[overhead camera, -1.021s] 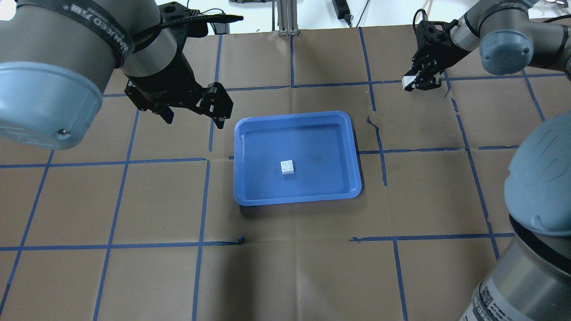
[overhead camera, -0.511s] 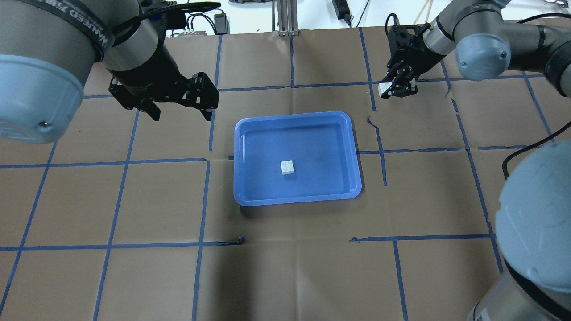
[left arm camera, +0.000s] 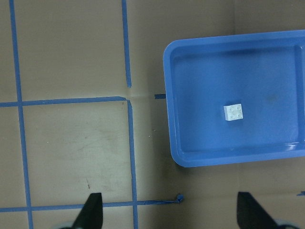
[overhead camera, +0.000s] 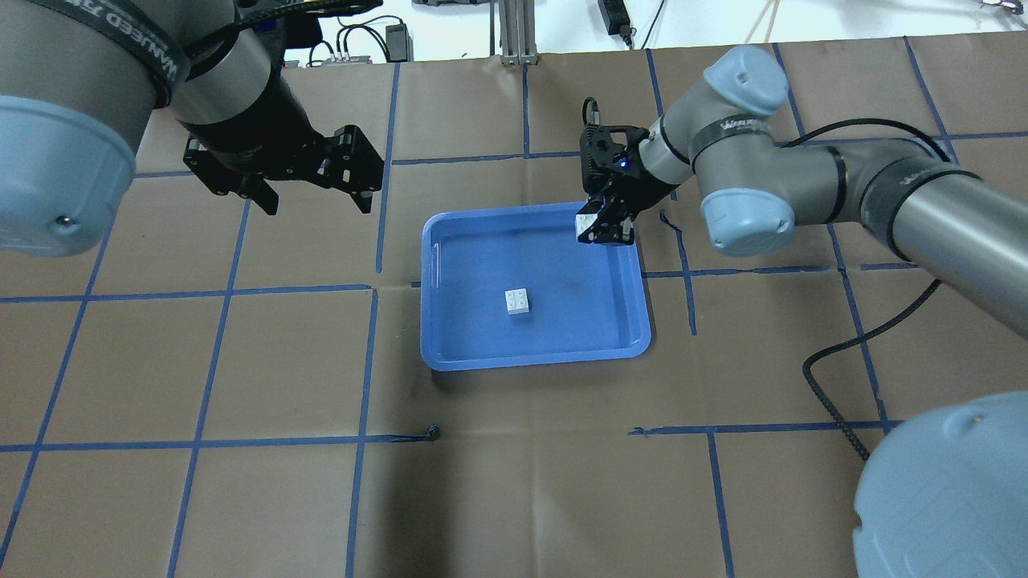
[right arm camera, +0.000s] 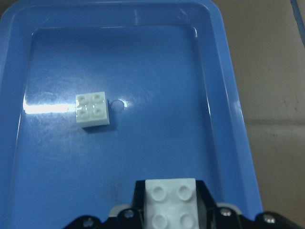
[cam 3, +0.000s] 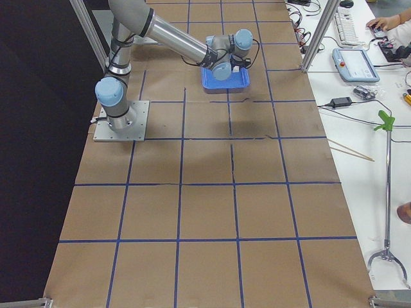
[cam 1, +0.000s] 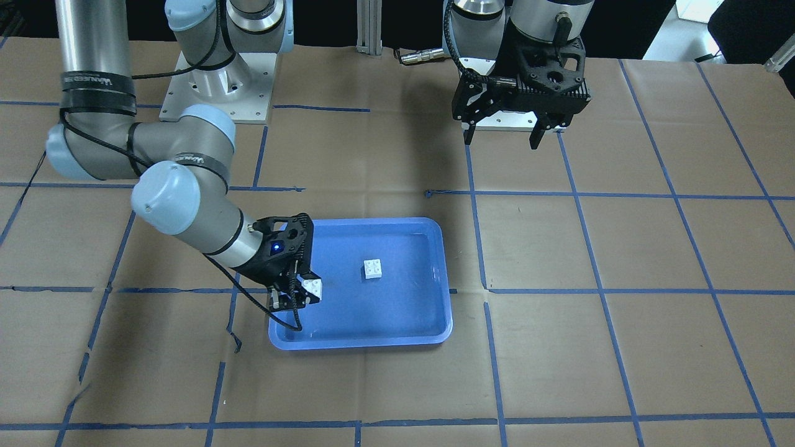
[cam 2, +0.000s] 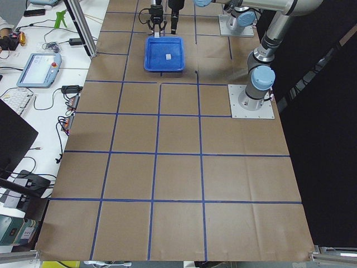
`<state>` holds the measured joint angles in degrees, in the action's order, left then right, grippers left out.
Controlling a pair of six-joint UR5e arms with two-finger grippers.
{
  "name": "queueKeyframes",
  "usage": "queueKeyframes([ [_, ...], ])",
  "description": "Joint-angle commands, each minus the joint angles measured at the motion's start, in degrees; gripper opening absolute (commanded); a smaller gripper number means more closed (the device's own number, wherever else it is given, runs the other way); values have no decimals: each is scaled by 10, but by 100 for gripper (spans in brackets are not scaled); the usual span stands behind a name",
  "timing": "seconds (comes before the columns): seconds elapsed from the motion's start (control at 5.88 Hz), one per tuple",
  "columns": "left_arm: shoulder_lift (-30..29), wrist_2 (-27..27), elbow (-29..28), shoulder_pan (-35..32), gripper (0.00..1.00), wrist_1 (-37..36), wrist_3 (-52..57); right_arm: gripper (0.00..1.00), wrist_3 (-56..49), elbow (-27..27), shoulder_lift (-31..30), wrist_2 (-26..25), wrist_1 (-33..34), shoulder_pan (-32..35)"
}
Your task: Assemble white blocks and place on blue tray
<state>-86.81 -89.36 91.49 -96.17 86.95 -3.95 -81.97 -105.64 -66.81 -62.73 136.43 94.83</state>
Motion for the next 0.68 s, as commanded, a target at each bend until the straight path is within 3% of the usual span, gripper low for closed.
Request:
queueKeyframes([
  [0.0,1,0,0,0,99,0,0,31,71,-84,3,-1,134,27],
  [0.51,1,0,-2,2,99,-2,0,31,71,-102,21,-2,172,46],
])
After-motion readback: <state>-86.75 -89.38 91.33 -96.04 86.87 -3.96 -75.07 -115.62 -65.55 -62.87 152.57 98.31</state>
